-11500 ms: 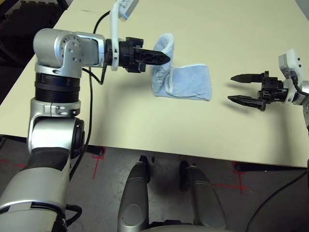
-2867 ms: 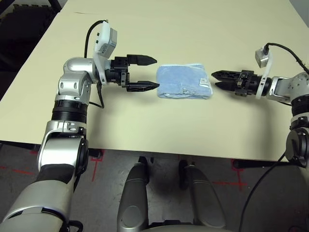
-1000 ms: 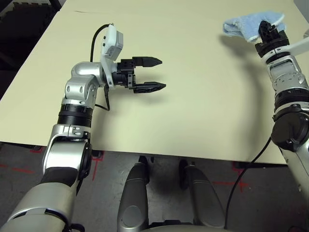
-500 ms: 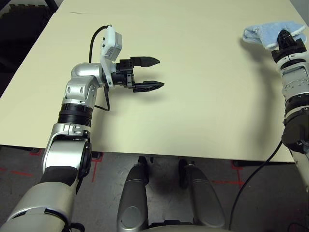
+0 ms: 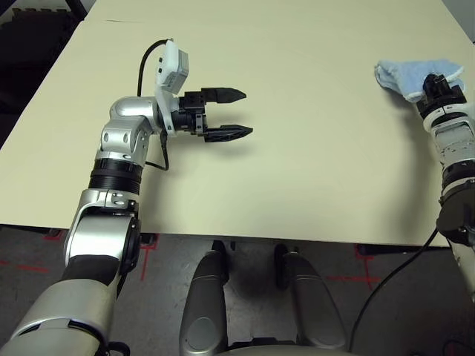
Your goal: Fold the towel and set it aside.
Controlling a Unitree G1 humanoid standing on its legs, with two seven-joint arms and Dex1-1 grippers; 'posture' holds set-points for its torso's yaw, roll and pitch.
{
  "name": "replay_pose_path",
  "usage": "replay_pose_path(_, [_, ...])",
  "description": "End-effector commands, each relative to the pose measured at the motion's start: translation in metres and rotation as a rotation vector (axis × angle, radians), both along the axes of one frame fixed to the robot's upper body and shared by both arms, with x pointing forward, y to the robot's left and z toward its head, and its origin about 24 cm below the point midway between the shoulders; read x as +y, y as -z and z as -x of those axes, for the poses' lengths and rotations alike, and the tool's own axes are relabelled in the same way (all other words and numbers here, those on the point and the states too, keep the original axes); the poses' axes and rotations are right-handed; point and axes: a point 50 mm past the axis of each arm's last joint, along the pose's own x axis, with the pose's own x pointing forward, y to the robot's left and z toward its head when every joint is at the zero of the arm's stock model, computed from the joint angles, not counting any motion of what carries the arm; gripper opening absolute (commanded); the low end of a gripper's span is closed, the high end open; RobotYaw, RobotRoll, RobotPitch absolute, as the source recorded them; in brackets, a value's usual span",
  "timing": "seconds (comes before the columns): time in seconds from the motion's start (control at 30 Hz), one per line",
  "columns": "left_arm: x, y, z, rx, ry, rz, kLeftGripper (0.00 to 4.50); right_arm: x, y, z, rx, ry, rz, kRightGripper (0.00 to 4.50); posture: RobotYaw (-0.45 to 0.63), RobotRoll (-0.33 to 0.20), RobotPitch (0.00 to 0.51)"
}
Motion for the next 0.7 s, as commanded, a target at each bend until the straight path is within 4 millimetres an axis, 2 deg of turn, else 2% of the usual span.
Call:
replay_pose_path(0.03, [-0.004,0.000,0.001,-0.002,0.023,-0.019,4.50,-0.010,0.002,0.008,0.041,-0.041,0.020,0.02,0.00,0.000,0.280])
replay_pose_path(0.3, [-0.004,0.001,-0.001,-0.002,0.023,-0.019,4.50,-0.015,-0.005,0.012,0.045,-0.122,-0.020,0.02,-0.01,0.000,0.277])
replay_pose_path(0.5, [-0.006,0.000,-0.002,-0.008,0.024,-0.016,4.50,-0.022,-0.005,0.017,0.029,-0.110,-0.070,0.02,-0.02,0.000,0.271])
replay_pose_path(0.53, [-0.006,-0.001,-0.003,-0.009,0.024,-0.016,4.50,-0.023,-0.003,0.018,0.034,-0.108,-0.068,0.68,-0.02,0.000,0.271])
replay_pose_path(0.57, [-0.006,-0.001,-0.003,-0.010,0.024,-0.016,4.50,-0.024,-0.002,0.019,0.040,-0.105,-0.072,0.94,-0.02,0.000,0.271])
replay_pose_path(0.7, [-0.006,-0.001,-0.004,-0.014,0.023,-0.017,4.50,-0.029,0.001,0.024,0.052,-0.104,-0.080,2.47,-0.02,0.000,0.270])
